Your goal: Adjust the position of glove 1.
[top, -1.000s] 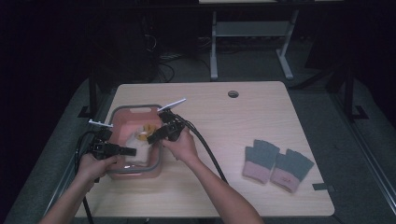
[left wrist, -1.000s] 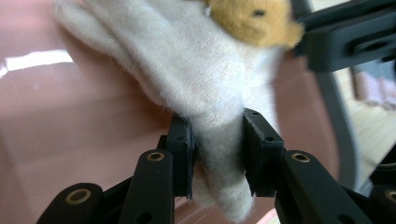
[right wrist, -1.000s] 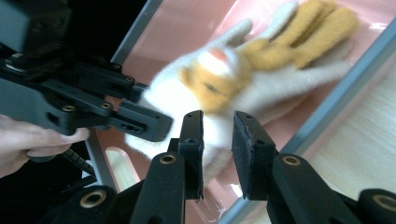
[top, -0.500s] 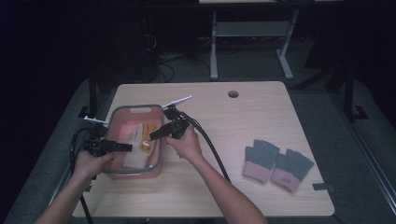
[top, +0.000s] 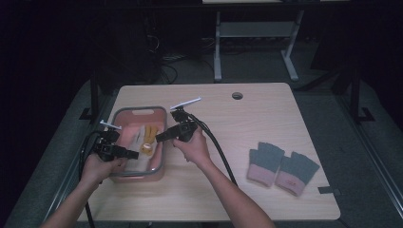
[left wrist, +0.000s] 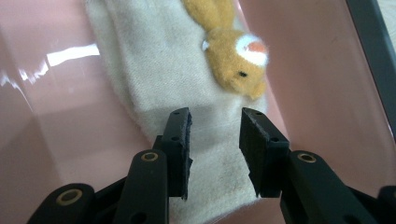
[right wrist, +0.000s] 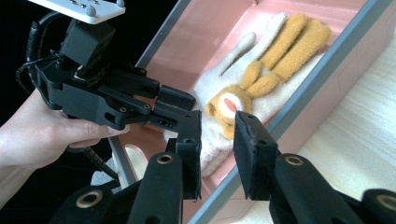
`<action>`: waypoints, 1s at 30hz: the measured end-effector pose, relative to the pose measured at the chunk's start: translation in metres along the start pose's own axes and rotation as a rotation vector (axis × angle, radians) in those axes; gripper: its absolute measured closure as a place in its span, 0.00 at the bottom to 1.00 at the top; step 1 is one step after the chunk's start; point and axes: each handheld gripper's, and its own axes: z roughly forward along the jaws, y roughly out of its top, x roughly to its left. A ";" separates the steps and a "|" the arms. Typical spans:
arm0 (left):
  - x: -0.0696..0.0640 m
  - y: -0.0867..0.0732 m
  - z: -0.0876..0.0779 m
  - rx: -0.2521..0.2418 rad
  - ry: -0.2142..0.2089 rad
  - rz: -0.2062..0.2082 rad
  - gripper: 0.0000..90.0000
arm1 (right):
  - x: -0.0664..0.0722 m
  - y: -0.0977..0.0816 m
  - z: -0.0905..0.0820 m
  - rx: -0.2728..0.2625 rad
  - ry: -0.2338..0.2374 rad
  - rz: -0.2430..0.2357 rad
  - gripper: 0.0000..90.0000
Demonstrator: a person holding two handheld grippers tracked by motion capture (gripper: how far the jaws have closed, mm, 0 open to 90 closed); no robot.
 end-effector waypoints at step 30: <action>-0.027 0.002 -0.026 -0.143 -0.112 0.044 0.56 | -0.019 -0.014 -0.046 -0.068 0.002 0.034 0.72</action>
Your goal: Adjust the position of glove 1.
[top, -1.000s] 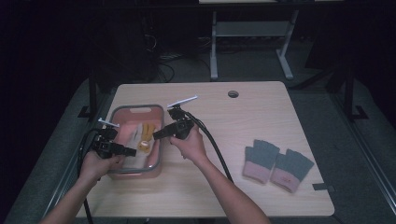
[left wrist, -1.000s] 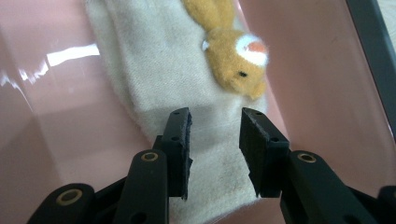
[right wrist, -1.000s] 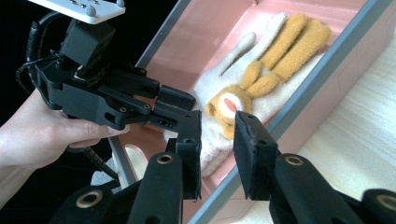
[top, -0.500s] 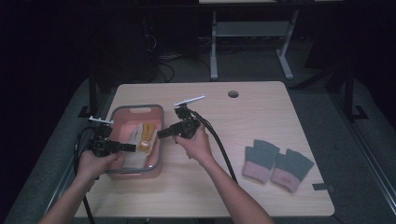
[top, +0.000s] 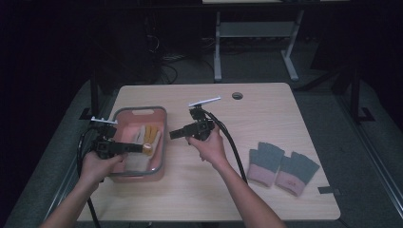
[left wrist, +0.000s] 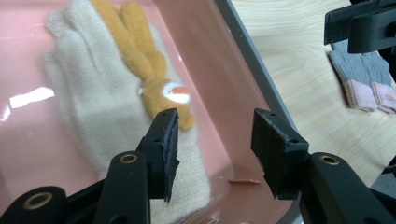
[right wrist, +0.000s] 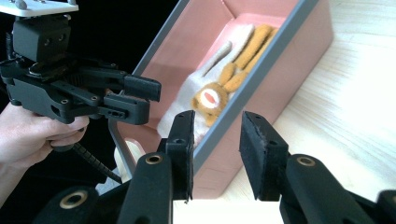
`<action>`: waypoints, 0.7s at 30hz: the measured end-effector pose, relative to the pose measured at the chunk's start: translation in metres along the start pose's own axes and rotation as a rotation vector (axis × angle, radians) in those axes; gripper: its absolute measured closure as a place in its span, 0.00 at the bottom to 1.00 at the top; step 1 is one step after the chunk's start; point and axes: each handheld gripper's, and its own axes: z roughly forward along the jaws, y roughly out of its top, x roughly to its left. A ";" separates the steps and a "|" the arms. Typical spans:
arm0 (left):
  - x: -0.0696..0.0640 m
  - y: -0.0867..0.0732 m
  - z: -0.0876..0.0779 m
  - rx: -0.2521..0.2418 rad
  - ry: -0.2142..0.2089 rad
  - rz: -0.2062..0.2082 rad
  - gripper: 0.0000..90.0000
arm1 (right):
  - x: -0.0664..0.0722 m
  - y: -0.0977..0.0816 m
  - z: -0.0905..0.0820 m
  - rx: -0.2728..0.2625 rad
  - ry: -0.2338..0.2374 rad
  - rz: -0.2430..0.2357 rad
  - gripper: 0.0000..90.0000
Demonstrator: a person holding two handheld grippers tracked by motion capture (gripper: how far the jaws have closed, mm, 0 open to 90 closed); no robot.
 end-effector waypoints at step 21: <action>-0.038 0.008 0.005 -0.045 -0.062 0.057 0.49 | -0.015 -0.015 -0.044 -0.053 -0.010 0.015 0.66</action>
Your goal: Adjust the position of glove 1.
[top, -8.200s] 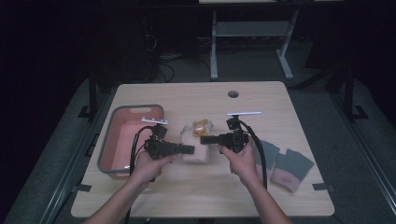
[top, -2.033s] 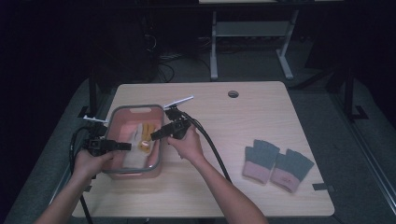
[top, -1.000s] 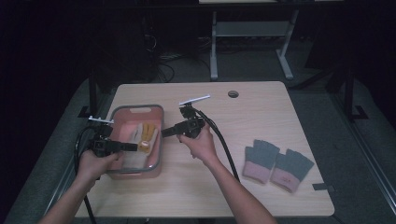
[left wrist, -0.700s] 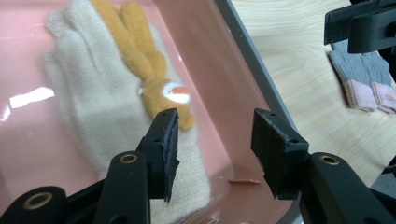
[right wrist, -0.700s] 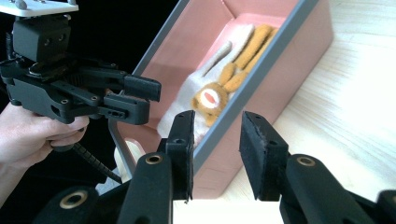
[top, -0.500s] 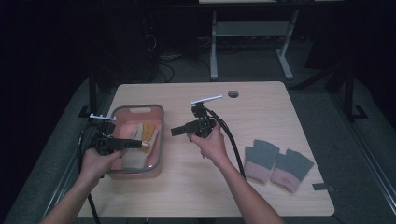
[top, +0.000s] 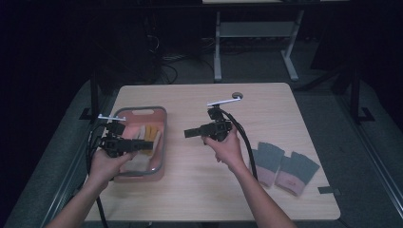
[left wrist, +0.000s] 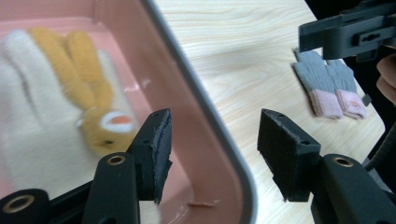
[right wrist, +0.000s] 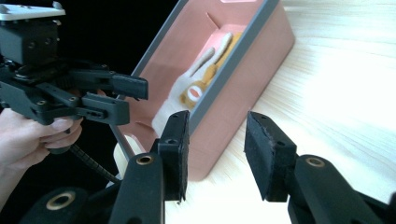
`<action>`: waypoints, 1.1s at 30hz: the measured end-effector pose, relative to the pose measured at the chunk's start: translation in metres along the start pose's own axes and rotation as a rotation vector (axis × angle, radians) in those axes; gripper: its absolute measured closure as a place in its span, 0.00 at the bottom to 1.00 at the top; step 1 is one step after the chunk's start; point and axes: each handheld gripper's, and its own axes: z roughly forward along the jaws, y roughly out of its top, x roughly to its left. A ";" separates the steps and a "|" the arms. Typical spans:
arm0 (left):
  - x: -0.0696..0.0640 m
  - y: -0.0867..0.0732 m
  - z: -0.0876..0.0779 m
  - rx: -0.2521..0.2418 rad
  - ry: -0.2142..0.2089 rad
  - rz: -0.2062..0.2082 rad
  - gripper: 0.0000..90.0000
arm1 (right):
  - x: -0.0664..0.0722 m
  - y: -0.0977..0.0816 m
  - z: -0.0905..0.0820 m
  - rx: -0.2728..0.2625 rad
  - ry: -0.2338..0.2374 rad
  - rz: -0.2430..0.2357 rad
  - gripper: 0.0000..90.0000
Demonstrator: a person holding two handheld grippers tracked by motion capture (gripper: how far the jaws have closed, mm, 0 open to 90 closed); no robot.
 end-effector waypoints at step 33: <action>-0.070 0.009 0.038 0.013 -0.097 0.109 0.36 | -0.025 -0.040 -0.068 -0.049 -0.061 0.027 0.54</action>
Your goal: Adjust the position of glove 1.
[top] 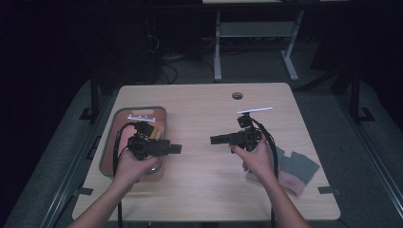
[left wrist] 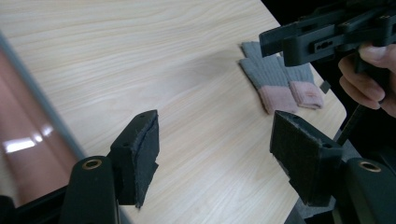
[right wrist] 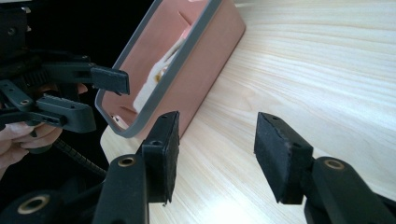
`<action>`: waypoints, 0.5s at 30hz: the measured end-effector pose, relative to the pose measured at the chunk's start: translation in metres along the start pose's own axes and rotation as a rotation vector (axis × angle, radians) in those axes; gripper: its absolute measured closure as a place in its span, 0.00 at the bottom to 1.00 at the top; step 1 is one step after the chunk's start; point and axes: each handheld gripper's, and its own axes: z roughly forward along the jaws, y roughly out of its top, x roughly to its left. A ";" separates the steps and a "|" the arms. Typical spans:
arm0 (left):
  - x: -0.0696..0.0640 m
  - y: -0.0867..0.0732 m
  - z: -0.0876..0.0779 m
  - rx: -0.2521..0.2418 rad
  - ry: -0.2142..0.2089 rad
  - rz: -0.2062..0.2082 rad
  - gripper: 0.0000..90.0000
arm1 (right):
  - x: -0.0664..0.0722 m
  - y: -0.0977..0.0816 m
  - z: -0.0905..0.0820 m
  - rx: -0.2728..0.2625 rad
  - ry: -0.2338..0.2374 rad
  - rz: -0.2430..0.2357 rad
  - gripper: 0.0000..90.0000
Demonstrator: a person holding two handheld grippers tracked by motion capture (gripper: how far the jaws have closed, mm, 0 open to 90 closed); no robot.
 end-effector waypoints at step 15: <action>-0.028 0.004 0.030 0.020 -0.047 0.053 0.31 | -0.021 -0.021 -0.026 -0.015 -0.032 0.022 0.51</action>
